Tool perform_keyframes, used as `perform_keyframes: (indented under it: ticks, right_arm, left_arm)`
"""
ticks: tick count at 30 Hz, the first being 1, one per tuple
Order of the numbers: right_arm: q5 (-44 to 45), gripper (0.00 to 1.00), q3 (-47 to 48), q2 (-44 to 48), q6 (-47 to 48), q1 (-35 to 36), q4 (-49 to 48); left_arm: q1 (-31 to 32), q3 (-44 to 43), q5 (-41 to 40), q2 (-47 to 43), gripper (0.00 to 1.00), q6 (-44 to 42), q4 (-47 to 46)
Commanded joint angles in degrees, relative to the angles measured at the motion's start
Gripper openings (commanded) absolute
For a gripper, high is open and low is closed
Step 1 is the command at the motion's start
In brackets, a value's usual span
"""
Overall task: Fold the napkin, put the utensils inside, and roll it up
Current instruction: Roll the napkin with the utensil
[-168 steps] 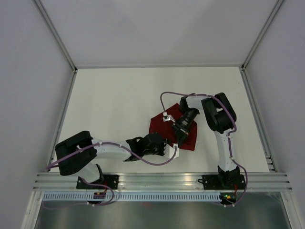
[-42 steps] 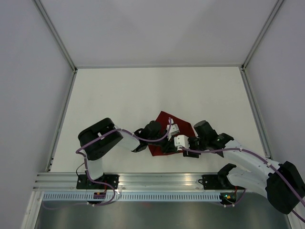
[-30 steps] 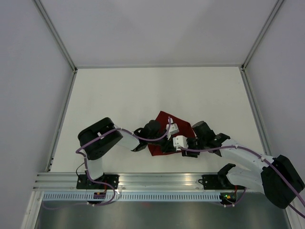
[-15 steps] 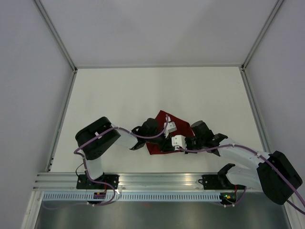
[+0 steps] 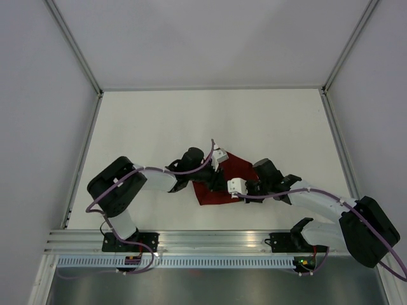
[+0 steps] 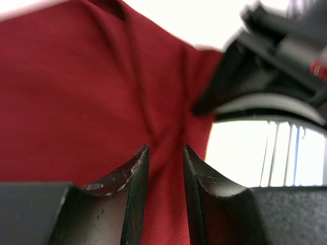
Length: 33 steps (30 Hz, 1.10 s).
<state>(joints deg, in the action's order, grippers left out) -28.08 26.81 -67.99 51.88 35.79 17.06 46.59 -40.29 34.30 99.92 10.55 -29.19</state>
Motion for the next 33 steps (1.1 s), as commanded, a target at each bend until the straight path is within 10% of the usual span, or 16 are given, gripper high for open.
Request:
perform_keyframes:
  ticks: [1,20,33]
  right_arm:
    - [1.71,0.04,-0.53,-2.15,0.51,0.16,5.44]
    - [2.59,0.01,10.98,-11.28,0.24,0.68,16.33]
    - [0.3,0.01,29.6,-35.87,1.83,0.77,33.45]
  left_arm:
    - [-3.52,0.83,-3.45,-5.6,0.38,3.95,-2.8]
    - [-6.42,0.57,-39.39,-21.96,0.13,18.37,41.04]
    - [-6.42,3.29,-53.72,-43.74,0.3,10.91,34.13]
